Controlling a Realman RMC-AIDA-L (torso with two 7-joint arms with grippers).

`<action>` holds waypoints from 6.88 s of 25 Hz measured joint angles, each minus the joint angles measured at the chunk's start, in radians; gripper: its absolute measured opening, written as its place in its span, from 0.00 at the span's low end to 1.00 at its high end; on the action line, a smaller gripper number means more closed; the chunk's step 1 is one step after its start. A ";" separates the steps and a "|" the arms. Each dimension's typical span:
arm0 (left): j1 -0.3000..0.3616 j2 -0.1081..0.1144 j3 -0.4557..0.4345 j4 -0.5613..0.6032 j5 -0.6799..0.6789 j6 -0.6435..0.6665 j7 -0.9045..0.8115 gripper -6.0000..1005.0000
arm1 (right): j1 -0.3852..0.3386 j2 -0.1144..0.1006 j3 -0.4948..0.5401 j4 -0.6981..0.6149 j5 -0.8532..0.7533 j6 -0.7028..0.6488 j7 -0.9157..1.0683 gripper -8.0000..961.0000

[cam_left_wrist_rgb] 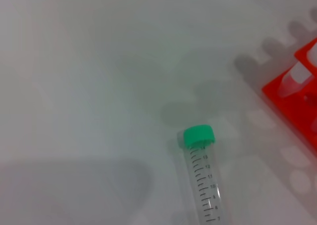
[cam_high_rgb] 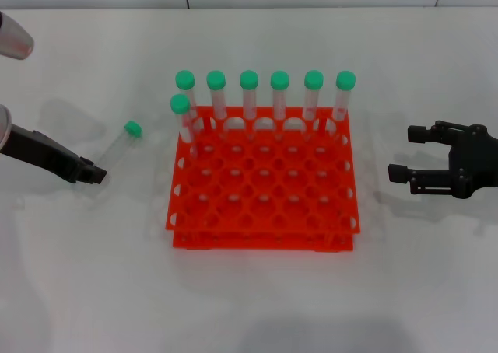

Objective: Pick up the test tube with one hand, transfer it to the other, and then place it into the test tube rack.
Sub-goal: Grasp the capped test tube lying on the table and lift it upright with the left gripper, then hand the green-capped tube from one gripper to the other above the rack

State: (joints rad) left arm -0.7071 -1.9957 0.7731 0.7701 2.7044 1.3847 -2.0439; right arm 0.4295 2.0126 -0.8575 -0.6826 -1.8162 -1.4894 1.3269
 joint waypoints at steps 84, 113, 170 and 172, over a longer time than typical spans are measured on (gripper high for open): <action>0.064 -0.059 -0.026 -0.184 -1.110 0.011 0.760 0.19 | -0.027 0.000 -0.008 0.004 0.054 -0.018 -0.012 0.86; 0.001 -0.055 0.099 -0.293 -1.036 0.035 0.782 0.19 | -0.018 -0.003 0.000 -0.023 0.067 -0.051 -0.008 0.86; 0.006 -0.044 0.129 -0.272 -1.017 0.044 0.757 0.19 | 0.168 0.006 -0.100 -0.120 0.226 0.081 0.247 0.85; 0.008 -0.046 0.129 -0.272 -1.017 0.044 0.757 0.19 | 0.172 0.007 -0.103 -0.120 0.227 0.089 0.247 0.85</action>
State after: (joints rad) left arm -0.6994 -2.0416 0.9018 0.4985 1.6876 1.4283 -1.2872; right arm 0.6020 2.0196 -0.9607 -0.8022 -1.5895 -1.4006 1.5739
